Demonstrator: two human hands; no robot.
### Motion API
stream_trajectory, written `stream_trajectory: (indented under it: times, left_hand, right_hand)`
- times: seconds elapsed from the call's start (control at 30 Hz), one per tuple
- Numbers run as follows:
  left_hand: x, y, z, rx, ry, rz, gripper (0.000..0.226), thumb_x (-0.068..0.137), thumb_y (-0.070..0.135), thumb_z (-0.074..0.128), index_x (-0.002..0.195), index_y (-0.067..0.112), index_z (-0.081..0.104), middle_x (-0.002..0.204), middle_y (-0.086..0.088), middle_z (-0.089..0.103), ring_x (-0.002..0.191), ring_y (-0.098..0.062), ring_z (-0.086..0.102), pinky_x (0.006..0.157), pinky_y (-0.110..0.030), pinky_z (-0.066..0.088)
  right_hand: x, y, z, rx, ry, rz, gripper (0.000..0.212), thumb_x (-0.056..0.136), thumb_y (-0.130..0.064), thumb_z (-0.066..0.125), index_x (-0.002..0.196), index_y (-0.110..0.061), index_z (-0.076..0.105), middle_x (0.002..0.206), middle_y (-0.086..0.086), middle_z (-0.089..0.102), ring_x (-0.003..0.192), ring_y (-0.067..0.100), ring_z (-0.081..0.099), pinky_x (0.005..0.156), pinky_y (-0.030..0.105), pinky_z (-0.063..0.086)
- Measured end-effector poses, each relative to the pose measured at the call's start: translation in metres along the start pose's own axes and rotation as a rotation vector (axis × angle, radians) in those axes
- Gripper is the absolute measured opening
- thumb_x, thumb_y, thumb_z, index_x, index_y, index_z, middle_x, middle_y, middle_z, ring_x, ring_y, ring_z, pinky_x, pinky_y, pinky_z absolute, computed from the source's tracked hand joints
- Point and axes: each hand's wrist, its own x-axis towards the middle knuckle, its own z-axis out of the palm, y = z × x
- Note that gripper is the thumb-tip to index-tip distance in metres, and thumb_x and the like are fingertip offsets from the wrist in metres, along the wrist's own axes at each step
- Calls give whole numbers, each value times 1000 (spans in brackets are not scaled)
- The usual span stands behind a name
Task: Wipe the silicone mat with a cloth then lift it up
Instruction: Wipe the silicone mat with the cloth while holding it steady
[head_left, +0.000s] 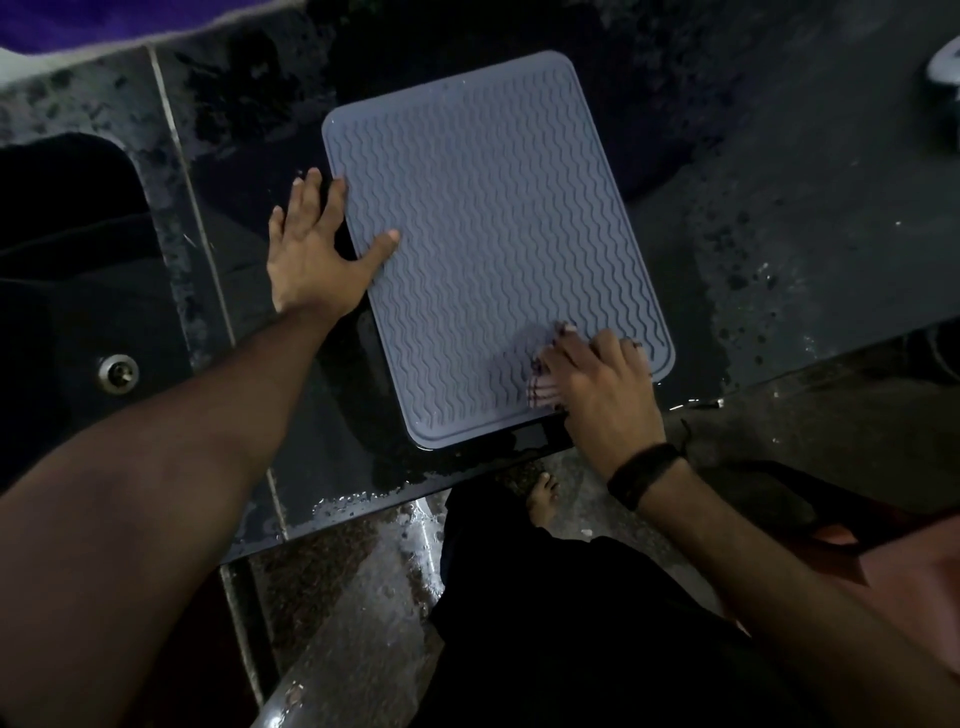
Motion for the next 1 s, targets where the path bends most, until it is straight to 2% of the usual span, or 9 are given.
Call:
stream_trajectory:
  times: [0.07,0.17,0.23,0.37,0.53,0.8,0.9,1.0]
  left_hand:
    - [-1,0,0,-7,-1,6,96,88,89,31,163,32,15,172,-1,9,158,-18,4,128,-44,1]
    - [-1,0,-1,-9,-2,3,96,88,89,31,163,31,15,172,-1,9,158,-18,4,128,-45,2]
    - [-1,0,-1,-19,0,2,97,87,89,31,163,30,17,172,-2,10,158,-18,5,128,-45,2]
    - [-1,1,-2,-18,1,5,97,88,88,30,164,30,17,172,-1,9,158,-18,5,128,-46,2]
    - [-2,2,-1,-21,-2,1,97,87,89,30,163,31,17,172,-1,9,158,-18,4,128,-45,2]
    - [-3,6,-6,-8,-7,-13,96,89,86,32,164,29,17,172,0,8,158,-17,3,128,-44,1]
    - [-3,6,-7,-9,-5,-12,96,89,86,33,164,29,17,172,0,8,158,-17,3,128,-43,0]
    - [-4,6,-6,-8,-5,-11,94,90,83,37,164,29,16,172,-1,8,158,-17,3,128,-42,-1]
  right_hand:
    - [-11,4,-3,-11,-43,0,44,74,-7,56,116,-18,61,128,4,57,108,30,47,87,42,39]
    - [-4,6,-18,-17,-90,-3,34,73,-13,62,106,-21,65,115,0,62,108,27,45,86,40,40]
    - [16,2,-30,16,-49,11,27,77,-17,66,104,-21,66,112,0,63,109,26,45,88,40,40]
    - [90,-9,-48,88,122,7,34,82,-20,66,116,-17,64,118,6,62,117,30,45,94,44,38]
    - [163,-16,-41,10,25,-5,42,89,-21,56,129,-10,55,136,13,51,132,34,33,105,44,30]
    - [105,-2,-18,-6,76,-58,42,87,-9,52,128,-12,57,140,12,48,126,34,39,99,45,32]
    - [108,0,-25,-21,27,-59,35,87,-19,58,122,-14,60,130,8,56,123,31,40,96,42,34]
    - [134,-4,-43,3,74,-52,36,84,-24,63,118,-12,62,122,9,61,119,32,43,94,42,36]
